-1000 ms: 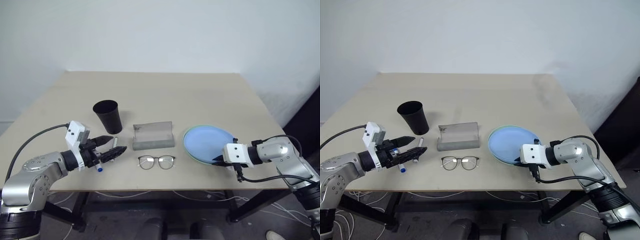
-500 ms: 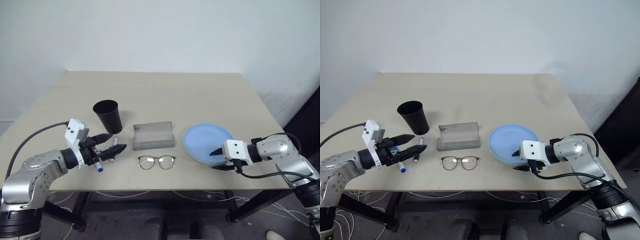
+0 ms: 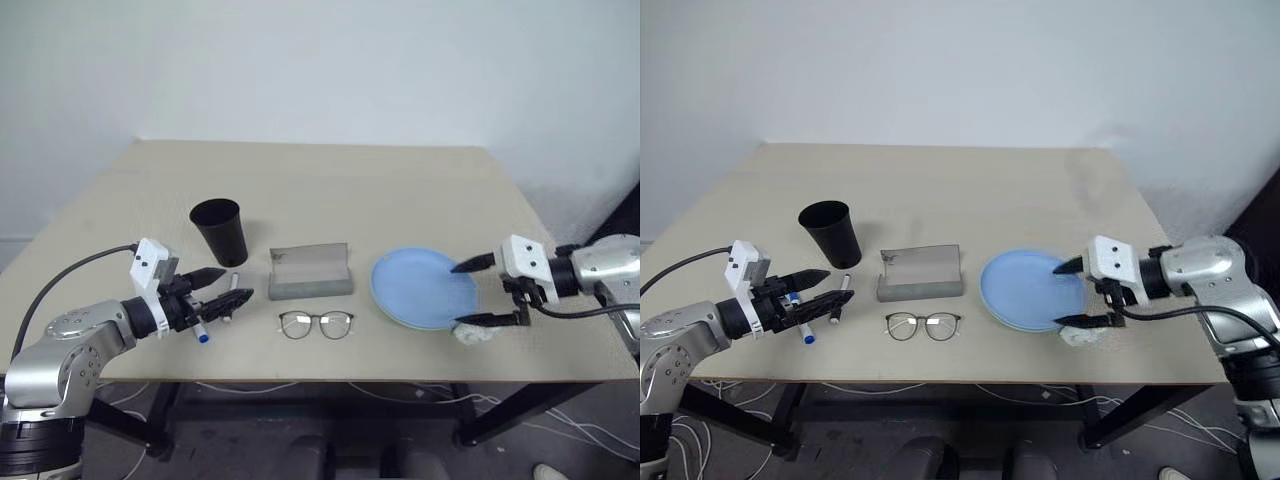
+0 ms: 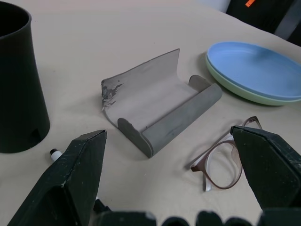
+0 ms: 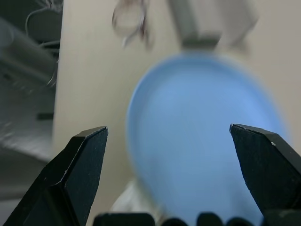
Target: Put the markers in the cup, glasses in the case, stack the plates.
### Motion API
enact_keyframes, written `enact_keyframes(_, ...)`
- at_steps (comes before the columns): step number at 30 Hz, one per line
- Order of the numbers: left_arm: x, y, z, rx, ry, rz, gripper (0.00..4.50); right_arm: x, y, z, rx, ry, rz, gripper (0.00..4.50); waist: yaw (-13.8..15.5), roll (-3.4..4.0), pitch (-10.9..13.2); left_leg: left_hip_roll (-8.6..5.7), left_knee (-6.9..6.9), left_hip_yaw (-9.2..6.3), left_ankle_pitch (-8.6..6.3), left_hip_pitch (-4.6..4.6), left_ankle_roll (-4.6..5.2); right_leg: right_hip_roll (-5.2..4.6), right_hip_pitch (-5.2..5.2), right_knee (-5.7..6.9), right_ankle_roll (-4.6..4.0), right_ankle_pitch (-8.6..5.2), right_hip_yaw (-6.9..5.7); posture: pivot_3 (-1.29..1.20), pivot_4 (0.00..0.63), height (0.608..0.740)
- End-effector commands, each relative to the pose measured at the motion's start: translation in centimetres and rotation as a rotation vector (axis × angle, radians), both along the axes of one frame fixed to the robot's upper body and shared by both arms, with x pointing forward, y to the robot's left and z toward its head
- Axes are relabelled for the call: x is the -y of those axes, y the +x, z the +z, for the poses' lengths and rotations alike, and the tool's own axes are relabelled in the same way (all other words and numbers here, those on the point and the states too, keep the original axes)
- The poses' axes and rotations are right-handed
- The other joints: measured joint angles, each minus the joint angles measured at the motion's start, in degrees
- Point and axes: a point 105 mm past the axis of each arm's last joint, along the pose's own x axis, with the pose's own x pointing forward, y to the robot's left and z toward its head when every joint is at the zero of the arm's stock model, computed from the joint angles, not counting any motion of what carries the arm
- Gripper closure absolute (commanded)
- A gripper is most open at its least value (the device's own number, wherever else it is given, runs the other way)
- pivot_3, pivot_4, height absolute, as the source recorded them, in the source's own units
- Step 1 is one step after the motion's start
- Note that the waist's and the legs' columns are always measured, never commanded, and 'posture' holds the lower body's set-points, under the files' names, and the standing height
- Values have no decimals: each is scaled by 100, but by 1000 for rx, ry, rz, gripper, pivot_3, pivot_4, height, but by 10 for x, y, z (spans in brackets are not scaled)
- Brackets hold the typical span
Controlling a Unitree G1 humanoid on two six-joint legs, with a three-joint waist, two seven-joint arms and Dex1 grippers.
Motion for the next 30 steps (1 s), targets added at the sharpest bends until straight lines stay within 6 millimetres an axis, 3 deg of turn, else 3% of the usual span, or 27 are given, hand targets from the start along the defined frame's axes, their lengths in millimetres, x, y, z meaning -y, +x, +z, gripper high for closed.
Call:
enact_keyframes(1,-4,2,15,61,9,-1,0,11,-1,9,41,-3,-53,13,1,2,1,0,-1,0,0,0,0,0,0,0,0,0,0,0,0,701)
enact_keyframes(10,-4,8,16,56,14,-12,0,36,-11,-10,-18,-52,-139,13,0,4,2,1,1,1,0,2,0,-5,1,2,1,0,-8,0,0,701)
enact_keyframes(16,-5,9,12,47,17,-10,0,39,-11,-16,-26,-65,-157,13,2,4,2,1,0,1,0,1,0,-7,0,1,1,0,-11,0,0,701)
enact_keyframes(24,-5,0,18,51,30,-54,0,44,7,-42,-29,-57,-248,13,-7,4,2,2,1,1,0,2,0,-8,1,2,0,0,-11,0,0,701)
enact_keyframes(30,10,-18,29,36,37,-219,0,45,9,-61,-90,-74,-255,13,11,6,3,1,1,2,0,1,0,-11,-3,3,0,0,-16,0,0,701)
